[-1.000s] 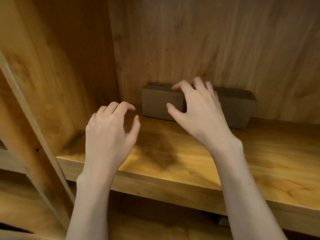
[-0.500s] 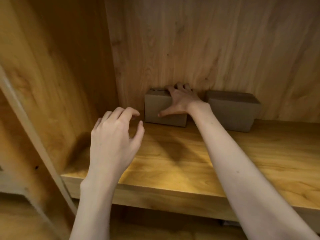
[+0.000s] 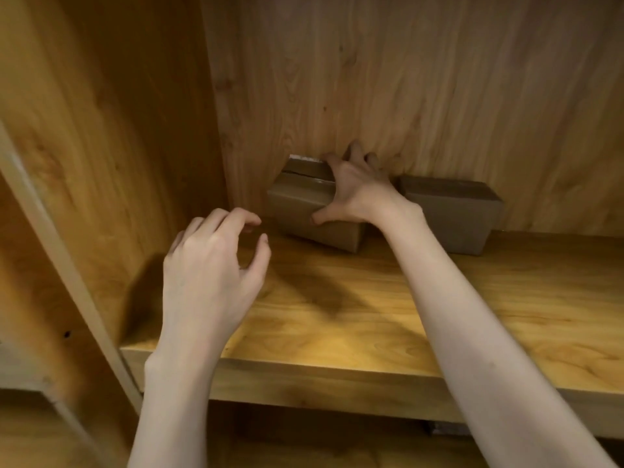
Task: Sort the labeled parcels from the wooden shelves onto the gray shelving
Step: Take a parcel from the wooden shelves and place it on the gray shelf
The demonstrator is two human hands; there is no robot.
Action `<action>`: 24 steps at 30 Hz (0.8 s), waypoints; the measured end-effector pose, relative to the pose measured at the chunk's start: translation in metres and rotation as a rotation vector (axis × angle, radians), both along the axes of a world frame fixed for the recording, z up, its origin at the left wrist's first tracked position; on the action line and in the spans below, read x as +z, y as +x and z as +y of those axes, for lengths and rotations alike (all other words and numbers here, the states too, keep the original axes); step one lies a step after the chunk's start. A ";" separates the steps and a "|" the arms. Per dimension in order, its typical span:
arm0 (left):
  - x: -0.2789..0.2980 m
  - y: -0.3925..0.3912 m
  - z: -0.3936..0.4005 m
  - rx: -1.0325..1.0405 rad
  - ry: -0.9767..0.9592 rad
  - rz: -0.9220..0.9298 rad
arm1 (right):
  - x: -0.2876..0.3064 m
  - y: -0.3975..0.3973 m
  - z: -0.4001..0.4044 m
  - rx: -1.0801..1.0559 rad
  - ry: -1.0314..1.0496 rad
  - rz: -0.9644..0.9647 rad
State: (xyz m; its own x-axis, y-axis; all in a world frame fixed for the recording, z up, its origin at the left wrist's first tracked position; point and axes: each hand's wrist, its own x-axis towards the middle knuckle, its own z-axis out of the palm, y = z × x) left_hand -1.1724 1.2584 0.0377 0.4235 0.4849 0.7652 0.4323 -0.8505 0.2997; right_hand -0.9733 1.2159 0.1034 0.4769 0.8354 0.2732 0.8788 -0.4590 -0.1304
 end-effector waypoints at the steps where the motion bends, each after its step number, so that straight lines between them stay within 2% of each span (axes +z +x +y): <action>1: 0.000 -0.003 -0.003 -0.004 -0.003 -0.007 | 0.000 -0.007 -0.008 -0.009 0.050 -0.021; 5: -0.005 -0.015 -0.016 -0.034 -0.019 -0.009 | -0.006 -0.041 -0.047 -0.039 0.250 -0.065; 9: -0.014 -0.027 -0.029 -0.081 -0.035 -0.006 | -0.017 -0.074 -0.086 -0.052 0.347 -0.107; 19: -0.037 -0.041 -0.066 -0.236 -0.112 0.016 | -0.040 -0.109 -0.153 -0.087 0.387 -0.151; 21: -0.034 -0.043 -0.070 -0.252 -0.145 -0.029 | -0.041 -0.112 -0.162 -0.081 0.407 -0.183; 24: -0.026 -0.047 -0.077 -0.318 -0.299 -0.209 | -0.046 -0.115 -0.177 -0.019 0.457 -0.220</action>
